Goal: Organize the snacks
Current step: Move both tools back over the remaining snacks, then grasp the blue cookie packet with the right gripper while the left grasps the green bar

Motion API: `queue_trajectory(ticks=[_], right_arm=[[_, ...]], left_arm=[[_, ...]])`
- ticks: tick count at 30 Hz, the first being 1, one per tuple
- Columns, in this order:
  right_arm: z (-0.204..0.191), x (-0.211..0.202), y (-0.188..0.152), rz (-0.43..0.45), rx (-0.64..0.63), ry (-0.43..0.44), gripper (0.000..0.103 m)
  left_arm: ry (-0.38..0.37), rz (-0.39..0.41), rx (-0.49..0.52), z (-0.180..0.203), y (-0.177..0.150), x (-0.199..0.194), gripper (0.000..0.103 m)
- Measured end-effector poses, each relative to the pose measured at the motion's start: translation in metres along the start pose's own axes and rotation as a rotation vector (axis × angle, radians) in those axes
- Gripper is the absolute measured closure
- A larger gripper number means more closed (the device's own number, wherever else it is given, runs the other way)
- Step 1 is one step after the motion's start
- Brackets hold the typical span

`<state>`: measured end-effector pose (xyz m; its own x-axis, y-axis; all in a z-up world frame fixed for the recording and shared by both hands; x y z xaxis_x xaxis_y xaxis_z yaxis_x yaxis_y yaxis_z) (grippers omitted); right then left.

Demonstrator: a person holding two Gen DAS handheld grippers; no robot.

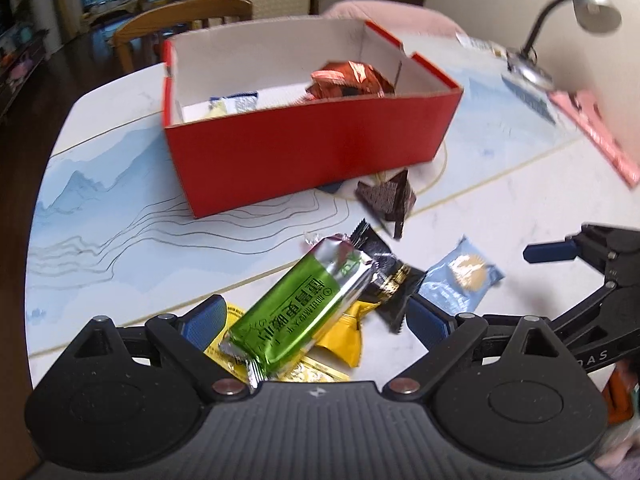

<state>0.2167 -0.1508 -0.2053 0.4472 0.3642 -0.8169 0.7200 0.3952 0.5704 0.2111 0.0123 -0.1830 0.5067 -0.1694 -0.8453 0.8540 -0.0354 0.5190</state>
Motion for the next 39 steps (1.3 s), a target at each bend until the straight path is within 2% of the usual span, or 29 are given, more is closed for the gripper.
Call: queue_trajectory(ticks=[7, 13, 22, 27, 31, 33, 35, 39], right_arm=[[-0.002, 0.015, 0.001, -0.035, -0.063, 0.014, 0.004], [-0.002, 0.027, 0.002, -0.06, -0.09, 0.018, 0.006], [0.0, 0.035, 0.005, -0.06, -0.124, 0.001, 0.014], [-0.003, 0.035, 0.007, -0.053, -0.158, -0.012, 0.024], [-0.004, 0.034, 0.007, -0.044, -0.162, -0.013, 0.03], [-0.003, 0.033, 0.008, -0.04, -0.159, -0.016, 0.034], [-0.001, 0.032, 0.008, -0.03, -0.151, -0.025, 0.044], [0.003, 0.028, 0.01, -0.008, -0.129, -0.034, 0.054]], left_arm=[[-0.026, -0.094, 0.105, -0.005, 0.008, 0.03, 0.006], [-0.047, -0.147, 0.091, -0.016, 0.014, 0.048, 0.006], [-0.088, -0.196, 0.046, -0.019, 0.015, 0.064, 0.008], [-0.12, -0.225, 0.015, -0.017, 0.015, 0.067, 0.026], [-0.109, -0.219, 0.016, -0.012, 0.016, 0.064, 0.037], [-0.094, -0.213, 0.013, -0.01, 0.016, 0.063, 0.039], [-0.077, -0.203, 0.0, -0.01, 0.017, 0.061, 0.043], [-0.037, -0.17, -0.022, -0.012, 0.018, 0.057, 0.049]])
Point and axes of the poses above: each gripper's, at about its wrist camera, not at the fingertips, and x roughly the way its jaws point, z to its right, y to its top, the point moved 7 cm from there along x, roughly the way its jaws point, and after that the axes turned 6 degrees about -x, right-handed, at the moved point
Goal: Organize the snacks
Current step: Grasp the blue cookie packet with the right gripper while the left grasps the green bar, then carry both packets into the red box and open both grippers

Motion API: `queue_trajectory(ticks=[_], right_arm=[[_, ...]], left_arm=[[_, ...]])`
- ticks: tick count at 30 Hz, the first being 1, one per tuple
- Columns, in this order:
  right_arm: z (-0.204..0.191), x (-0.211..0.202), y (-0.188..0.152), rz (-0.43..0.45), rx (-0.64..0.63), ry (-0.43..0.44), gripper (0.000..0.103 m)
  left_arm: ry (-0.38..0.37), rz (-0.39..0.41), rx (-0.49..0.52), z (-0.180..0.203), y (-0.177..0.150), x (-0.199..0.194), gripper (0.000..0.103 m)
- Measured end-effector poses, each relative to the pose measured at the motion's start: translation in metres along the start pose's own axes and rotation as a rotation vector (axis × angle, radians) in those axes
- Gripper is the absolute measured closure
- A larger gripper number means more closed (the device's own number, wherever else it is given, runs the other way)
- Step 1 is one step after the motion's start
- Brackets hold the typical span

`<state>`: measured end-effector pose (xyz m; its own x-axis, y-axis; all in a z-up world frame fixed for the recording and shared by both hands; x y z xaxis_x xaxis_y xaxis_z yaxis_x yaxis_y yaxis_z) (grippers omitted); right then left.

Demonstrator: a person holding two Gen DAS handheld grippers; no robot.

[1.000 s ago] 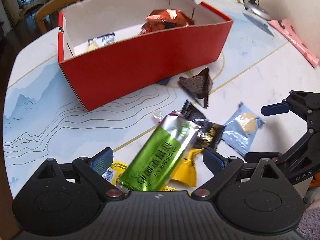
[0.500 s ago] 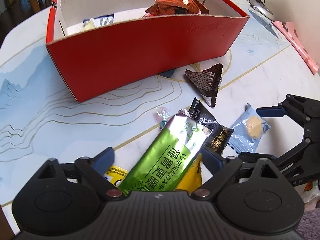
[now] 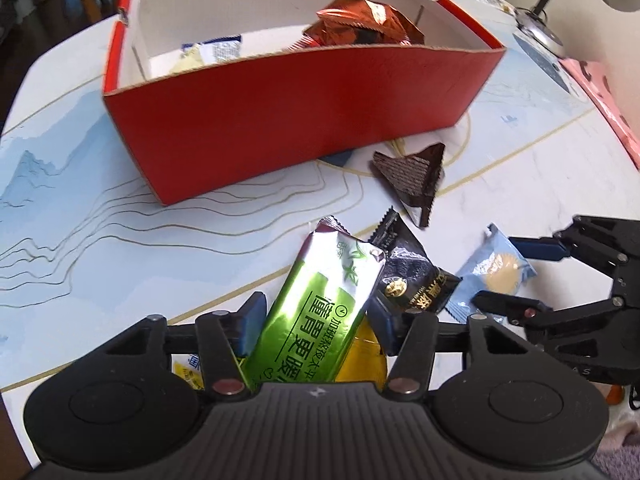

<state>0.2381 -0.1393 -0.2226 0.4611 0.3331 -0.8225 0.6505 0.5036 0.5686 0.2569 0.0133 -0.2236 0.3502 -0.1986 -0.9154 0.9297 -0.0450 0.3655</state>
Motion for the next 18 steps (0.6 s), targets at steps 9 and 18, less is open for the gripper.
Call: queue_trajectory(ticks=[9, 18], right_arm=[[0.0, -0.008, -0.004, 0.016, 0.026, -0.035, 0.056], [0.007, -0.031, -0.004, 0.057, 0.117, -0.051, 0.056]], left_arm=[[0.042, 0.057, -0.087, -0.011, -0.002, -0.015, 0.054], [0.057, 0.108, -0.157, -0.019, -0.007, -0.043, 0.057]])
Point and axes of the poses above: each gripper's, at about its wrist camera, not at the fingertips, and x roughly the way its jaws point, z to its right, y to its top, the point moved 7 cm from there along x, roughly the way its jaws point, and after that the axes turned 6 degrees about -x, right-handed, at the moved point
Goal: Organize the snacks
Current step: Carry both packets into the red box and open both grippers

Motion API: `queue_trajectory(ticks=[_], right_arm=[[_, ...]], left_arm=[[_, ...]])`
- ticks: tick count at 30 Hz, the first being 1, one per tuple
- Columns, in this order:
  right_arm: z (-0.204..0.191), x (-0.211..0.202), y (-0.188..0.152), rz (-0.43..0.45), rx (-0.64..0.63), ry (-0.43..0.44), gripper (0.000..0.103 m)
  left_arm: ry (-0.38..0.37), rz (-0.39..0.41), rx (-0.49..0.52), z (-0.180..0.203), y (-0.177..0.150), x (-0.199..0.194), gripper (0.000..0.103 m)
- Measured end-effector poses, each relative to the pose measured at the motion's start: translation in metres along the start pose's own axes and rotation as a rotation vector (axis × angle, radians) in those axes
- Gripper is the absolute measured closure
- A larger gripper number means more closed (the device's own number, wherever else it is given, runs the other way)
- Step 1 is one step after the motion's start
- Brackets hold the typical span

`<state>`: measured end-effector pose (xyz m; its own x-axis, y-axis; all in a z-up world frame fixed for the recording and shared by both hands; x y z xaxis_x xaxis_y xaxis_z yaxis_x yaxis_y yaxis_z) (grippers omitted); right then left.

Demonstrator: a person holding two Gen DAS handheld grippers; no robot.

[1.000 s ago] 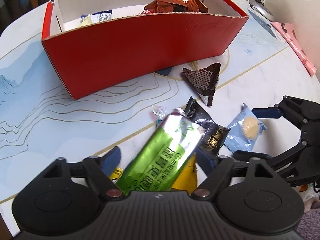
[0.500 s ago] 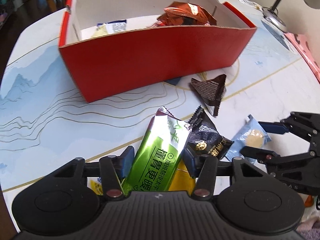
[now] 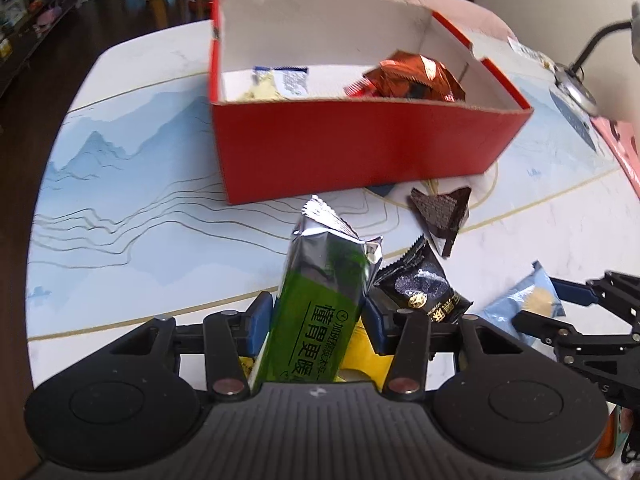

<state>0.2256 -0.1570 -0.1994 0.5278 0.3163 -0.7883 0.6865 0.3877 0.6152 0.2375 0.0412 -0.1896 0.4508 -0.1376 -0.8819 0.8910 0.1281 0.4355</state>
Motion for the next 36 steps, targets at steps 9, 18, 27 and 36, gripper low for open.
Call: queue_trajectory(ticks=[9, 18, 27, 36], right_arm=[[0.005, -0.036, 0.028, 0.099, 0.052, 0.01, 0.056], [0.014, -0.051, 0.076, 0.17, 0.024, 0.001, 0.056], [0.033, -0.046, 0.137, 0.228, 0.003, -0.021, 0.056], [0.057, -0.01, 0.191, 0.204, 0.027, -0.005, 0.056]], left_arm=[[-0.019, 0.072, -0.05, 0.002, 0.009, -0.037, 0.061], [-0.028, 0.134, -0.062, 0.014, 0.045, -0.068, 0.061], [-0.007, 0.165, -0.056, 0.025, 0.096, -0.08, 0.061], [0.027, 0.161, -0.062, 0.029, 0.151, -0.059, 0.061]])
Point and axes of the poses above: each gripper's, at about its wrist camera, not at the fingertips, and x roughly the way its jaws point, z to its right, y to its top, the point moved 7 cm from there along x, roughly the way its jaws point, and after that the axes turned 6 degrees about -x, right-handed, at the moved point
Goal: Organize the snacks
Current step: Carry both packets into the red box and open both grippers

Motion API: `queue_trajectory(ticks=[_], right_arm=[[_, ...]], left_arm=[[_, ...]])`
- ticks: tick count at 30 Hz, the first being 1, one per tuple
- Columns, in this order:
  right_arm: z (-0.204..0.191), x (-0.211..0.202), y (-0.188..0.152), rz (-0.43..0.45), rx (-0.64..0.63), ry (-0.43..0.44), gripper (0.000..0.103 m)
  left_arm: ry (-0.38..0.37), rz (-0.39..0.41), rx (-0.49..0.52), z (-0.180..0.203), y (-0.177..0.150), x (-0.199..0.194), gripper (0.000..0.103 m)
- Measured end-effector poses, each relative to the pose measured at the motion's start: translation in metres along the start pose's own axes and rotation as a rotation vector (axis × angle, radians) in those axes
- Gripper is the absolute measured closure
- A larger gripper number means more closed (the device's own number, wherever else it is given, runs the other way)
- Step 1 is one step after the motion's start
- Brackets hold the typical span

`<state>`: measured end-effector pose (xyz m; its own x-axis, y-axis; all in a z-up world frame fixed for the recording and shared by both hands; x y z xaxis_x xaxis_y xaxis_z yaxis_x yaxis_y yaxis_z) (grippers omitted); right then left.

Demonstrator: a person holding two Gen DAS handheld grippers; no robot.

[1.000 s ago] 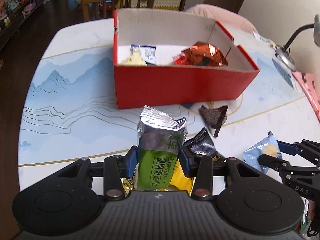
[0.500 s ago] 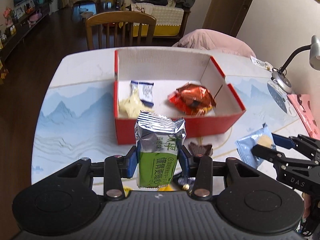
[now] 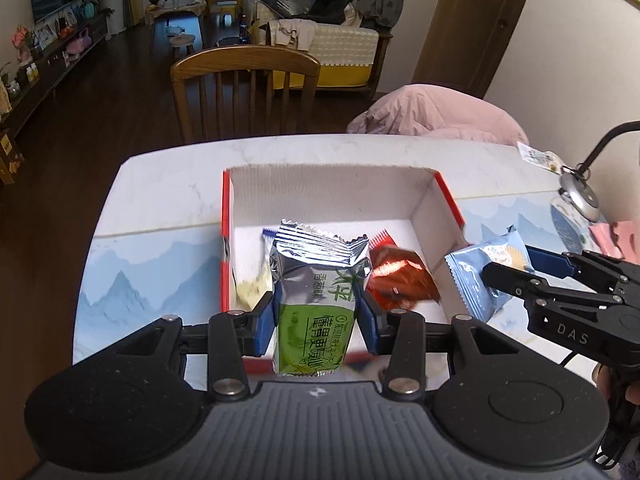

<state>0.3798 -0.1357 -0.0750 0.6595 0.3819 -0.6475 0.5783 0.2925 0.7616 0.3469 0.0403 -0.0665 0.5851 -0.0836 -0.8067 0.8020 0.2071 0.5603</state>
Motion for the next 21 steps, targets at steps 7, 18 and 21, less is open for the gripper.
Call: queue_trajectory(ticks=[7, 18, 21], right_arm=[[0.003, 0.046, 0.025, -0.055, -0.011, 0.025, 0.056], [0.0, 0.119, 0.022, -0.168, -0.039, 0.05, 0.056], [0.0, 0.131, 0.017, -0.193, -0.037, 0.056, 0.056]], left_arm=[[0.038, -0.037, -0.023, -0.002, 0.026, 0.037, 0.061], [0.084, -0.159, -0.019, 0.0, 0.016, 0.101, 0.061], [0.103, -0.18, -0.015, -0.002, 0.012, 0.111, 0.061]])
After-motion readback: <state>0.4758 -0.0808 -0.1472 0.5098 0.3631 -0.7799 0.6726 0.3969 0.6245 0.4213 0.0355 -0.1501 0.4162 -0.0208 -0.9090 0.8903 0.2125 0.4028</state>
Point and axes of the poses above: each gripper's, at about its wrist camera, not at the fingertips, and x roughly the way its jaws point, z to its right, y to its top, the point moved 7 cm from there along x, roughly the way its jaws point, and after that the axes turned 6 degrees about -x, right-handed, at the moved point
